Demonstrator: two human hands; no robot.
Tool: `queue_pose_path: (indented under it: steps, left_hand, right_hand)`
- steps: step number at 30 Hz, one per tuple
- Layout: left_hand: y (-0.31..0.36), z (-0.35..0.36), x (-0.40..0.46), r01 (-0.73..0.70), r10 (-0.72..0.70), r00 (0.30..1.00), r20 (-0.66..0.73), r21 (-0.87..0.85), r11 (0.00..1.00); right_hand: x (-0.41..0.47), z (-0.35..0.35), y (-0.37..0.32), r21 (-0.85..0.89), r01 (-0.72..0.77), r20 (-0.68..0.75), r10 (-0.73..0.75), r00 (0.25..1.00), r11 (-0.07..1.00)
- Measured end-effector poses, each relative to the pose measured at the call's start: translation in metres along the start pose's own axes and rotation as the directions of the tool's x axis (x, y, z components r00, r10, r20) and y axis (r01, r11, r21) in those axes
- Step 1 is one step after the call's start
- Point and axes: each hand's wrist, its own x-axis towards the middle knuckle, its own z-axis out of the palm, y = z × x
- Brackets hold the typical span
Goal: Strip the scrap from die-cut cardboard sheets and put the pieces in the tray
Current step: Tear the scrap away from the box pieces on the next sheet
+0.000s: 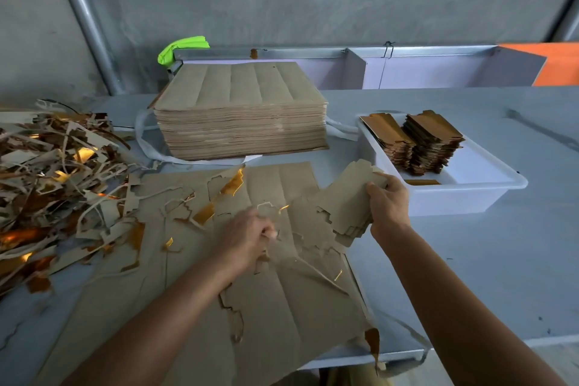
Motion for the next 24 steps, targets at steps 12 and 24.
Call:
queue_pose_path:
  steps: [12,24]
  left_hand:
    - [0.056,0.019,-0.054,-0.252,0.160,0.893,0.420,0.172,0.952]
    - [0.026,-0.043,-0.004,-0.057,0.046,0.961,-0.274,-0.031,0.998]
  right_hand:
    - [-0.010,0.005,0.007,-0.018,-0.037,0.002,0.037,0.999,0.999]
    - [-0.011,-0.022,-0.030,-0.192,0.207,0.073,-0.197,0.978,0.959]
